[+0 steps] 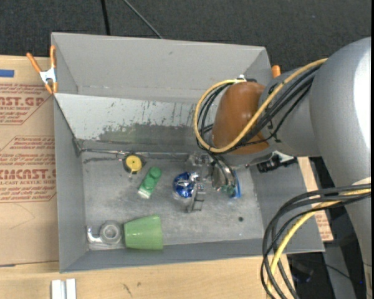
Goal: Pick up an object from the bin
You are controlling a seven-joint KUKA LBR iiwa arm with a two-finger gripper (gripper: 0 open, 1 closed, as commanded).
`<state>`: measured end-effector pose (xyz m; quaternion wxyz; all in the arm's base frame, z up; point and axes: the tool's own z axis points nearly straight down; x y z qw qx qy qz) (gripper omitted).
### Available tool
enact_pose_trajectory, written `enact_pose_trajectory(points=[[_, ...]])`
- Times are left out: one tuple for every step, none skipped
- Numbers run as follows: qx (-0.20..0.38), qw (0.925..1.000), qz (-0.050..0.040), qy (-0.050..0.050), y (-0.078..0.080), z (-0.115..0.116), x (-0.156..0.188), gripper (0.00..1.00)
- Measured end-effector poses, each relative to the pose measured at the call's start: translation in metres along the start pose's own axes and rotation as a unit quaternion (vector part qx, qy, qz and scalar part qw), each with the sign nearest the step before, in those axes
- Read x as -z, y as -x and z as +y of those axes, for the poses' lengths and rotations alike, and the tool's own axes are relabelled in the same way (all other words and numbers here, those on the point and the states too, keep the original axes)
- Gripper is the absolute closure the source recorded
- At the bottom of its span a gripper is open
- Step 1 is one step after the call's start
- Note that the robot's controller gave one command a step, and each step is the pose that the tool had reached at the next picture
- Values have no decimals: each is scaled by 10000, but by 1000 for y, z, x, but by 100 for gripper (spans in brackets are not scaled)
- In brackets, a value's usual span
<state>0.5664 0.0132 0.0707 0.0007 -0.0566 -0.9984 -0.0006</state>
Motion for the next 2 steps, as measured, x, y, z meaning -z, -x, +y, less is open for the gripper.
enact_pose_trajectory(points=[[-3, 10000, -10, -5, 1, -1, 1, 100], [157, 9999, -63, 6, -12, 0, 186, 100]])
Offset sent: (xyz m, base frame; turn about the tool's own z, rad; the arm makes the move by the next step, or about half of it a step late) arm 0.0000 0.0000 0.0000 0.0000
